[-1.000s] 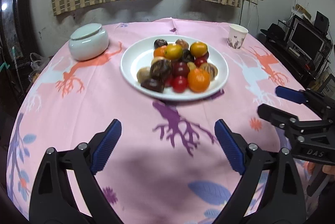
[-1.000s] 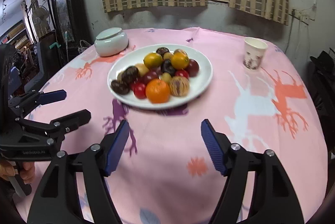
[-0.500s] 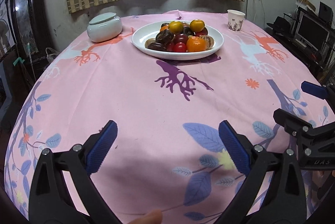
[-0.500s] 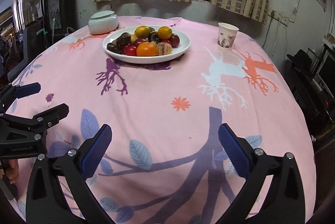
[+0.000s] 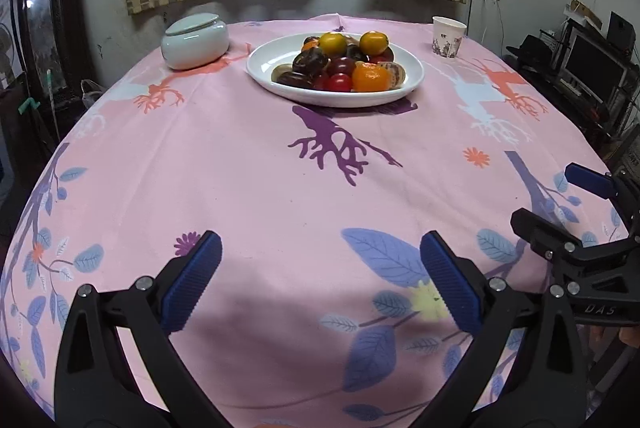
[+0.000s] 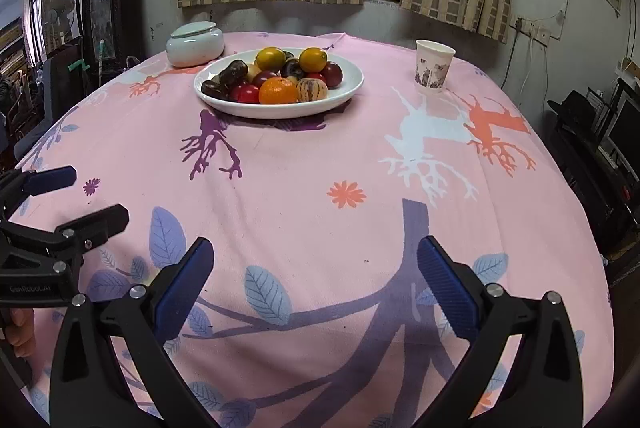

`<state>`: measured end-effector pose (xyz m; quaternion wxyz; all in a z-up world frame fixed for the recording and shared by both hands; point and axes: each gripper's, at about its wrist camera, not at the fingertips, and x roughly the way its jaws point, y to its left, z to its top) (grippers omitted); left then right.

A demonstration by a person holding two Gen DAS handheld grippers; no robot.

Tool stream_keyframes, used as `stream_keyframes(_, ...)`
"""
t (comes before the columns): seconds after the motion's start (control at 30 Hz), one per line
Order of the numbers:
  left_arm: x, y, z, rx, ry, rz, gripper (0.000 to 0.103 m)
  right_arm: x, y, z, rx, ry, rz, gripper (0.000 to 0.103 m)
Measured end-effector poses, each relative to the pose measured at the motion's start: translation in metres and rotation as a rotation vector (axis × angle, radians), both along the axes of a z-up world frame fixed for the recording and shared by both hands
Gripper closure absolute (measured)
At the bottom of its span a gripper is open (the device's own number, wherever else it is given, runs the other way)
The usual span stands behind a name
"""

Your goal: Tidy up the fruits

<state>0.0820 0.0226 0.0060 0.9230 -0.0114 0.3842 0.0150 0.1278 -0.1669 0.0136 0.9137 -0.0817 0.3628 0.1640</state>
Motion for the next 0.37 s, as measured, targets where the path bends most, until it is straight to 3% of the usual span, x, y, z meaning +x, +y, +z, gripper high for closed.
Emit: stream_keyframes(0.37,0.008,0.005,-0.013,0.005,0.035,0.017,0.002,0.003,-0.003,-0.010,-0.002,0.029,-0.007,0.001)
